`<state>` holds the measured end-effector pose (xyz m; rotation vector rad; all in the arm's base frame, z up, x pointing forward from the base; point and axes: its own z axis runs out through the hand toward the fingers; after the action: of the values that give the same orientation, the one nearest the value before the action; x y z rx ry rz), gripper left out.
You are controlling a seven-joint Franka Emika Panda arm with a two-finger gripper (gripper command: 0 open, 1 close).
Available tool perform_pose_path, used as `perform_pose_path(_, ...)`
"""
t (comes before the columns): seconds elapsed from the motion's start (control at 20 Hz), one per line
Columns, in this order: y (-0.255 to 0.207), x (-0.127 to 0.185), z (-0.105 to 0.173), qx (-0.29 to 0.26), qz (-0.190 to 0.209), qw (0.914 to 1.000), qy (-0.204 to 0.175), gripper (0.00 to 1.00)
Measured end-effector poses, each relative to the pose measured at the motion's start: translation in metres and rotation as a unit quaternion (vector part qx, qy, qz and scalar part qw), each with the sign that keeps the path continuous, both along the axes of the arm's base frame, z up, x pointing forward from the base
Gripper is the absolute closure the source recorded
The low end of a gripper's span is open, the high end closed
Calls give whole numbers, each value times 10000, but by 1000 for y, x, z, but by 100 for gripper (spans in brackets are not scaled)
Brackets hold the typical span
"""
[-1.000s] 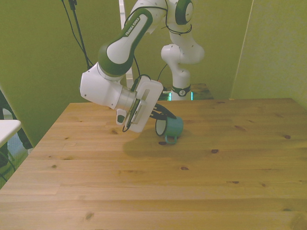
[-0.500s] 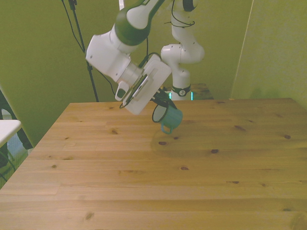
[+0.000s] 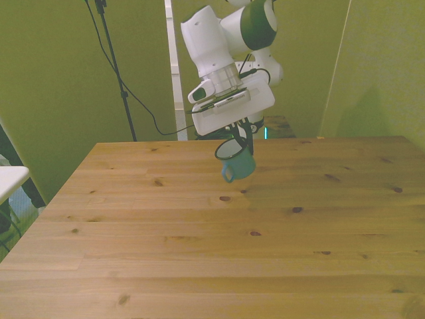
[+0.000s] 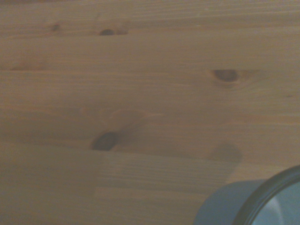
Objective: Flip the mug upright
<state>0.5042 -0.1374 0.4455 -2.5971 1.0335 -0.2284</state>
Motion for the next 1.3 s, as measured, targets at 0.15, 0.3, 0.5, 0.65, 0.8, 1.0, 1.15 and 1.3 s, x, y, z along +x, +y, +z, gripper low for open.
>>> perform_pose_path(0.15,0,6,-13,-276,-230,9994,5,100)
perform_pose_path(0.3,-5,15,-32,-428,-397,9983,1,100)
perform_pose_path(0.5,-9,25,-49,-701,-620,9956,-55,100)
perform_pose_path(0.65,-8,28,-59,-704,-668,9953,1,100)
perform_pose_path(0.8,-7,29,-61,-681,-696,9952,24,0)
perform_pose_path(1.0,-7,29,-61,-649,-692,9955,81,0)
perform_pose_path(1.15,-8,29,-60,-621,-690,9956,127,0)
perform_pose_path(1.3,-9,28,-59,-575,-684,9958,206,0)
